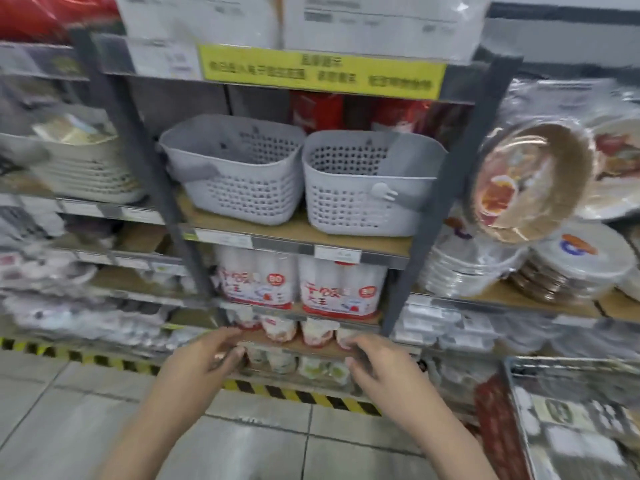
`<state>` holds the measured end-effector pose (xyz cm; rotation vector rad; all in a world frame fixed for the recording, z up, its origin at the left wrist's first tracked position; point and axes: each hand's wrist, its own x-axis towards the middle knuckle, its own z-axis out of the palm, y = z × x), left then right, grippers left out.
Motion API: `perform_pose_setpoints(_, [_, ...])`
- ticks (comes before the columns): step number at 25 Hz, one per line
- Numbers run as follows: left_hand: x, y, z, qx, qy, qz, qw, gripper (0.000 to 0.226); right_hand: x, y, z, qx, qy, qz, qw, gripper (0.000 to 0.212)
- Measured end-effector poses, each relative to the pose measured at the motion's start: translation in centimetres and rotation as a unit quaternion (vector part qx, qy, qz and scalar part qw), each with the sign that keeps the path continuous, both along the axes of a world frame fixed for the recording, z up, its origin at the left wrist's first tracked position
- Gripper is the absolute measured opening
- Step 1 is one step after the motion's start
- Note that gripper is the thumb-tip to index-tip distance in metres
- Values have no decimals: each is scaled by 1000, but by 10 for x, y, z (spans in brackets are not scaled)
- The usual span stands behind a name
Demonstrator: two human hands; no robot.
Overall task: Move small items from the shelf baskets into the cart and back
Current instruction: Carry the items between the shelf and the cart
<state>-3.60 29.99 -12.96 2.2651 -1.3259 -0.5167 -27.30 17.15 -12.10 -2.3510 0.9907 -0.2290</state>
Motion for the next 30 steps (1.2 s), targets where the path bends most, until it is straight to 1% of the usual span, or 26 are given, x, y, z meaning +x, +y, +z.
perform_pose_setpoints(3, [42, 23, 10, -2, 10, 25, 1000, 32, 50, 3, 10, -5, -23, -5, 1000, 31])
perform_pose_setpoints(7, [105, 52, 19, 24, 30, 64, 997, 34, 112, 5, 13, -10, -38, -6, 999, 29])
perform_pose_setpoints(9, [137, 52, 20, 36, 41, 66, 996, 36, 133, -1, 10, -10, -35, -15, 999, 30])
perform_pose_setpoints(11, [161, 39, 24, 44, 43, 54, 997, 38, 148, -6, 10, -11, -42, -47, 998, 32])
perform_pose_setpoints(12, [169, 28, 27, 36, 30, 39, 998, 39, 155, -8, 12, -16, -52, -66, 996, 32])
perform_pose_setpoints(14, [180, -2, 38, -7, -10, -4, 1000, 39, 168, -17, 19, -32, -71, -97, 992, 32])
perform_pose_setpoints(16, [183, -37, 54, -58, -38, -48, 996, 39, 180, -26, 32, -46, -78, -108, 990, 32])
perform_pose_setpoints(18, [186, -78, 70, -110, -77, -96, 986, 41, 195, -43, 48, -86, -97, -106, 986, 32])
perform_pose_setpoints(20, [193, -120, 80, -167, -120, -111, 972, 43, 213, -68, 64, -132, -125, -103, 978, 31])
perform_pose_setpoints(22, [203, -153, 85, -205, -153, -103, 961, 46, 232, -93, 75, -182, -147, -98, 967, 29])
perform_pose_setpoints(23, [210, -166, 82, -206, -165, -96, 960, 48, 242, -103, 77, -204, -150, -97, 963, 27])
perform_pose_setpoints(26, [231, -187, 72, -153, -210, -86, 962, 55, 266, -134, 73, -259, -123, -83, 954, 25])
perform_pose_setpoints(28, [239, -192, 68, -155, -232, -82, 957, 45, 270, -147, 65, -284, -96, -69, 951, 31])
perform_pose_setpoints(30, [241, -194, 65, -197, -238, -69, 949, 35, 268, -153, 60, -303, -86, -66, 947, 29])
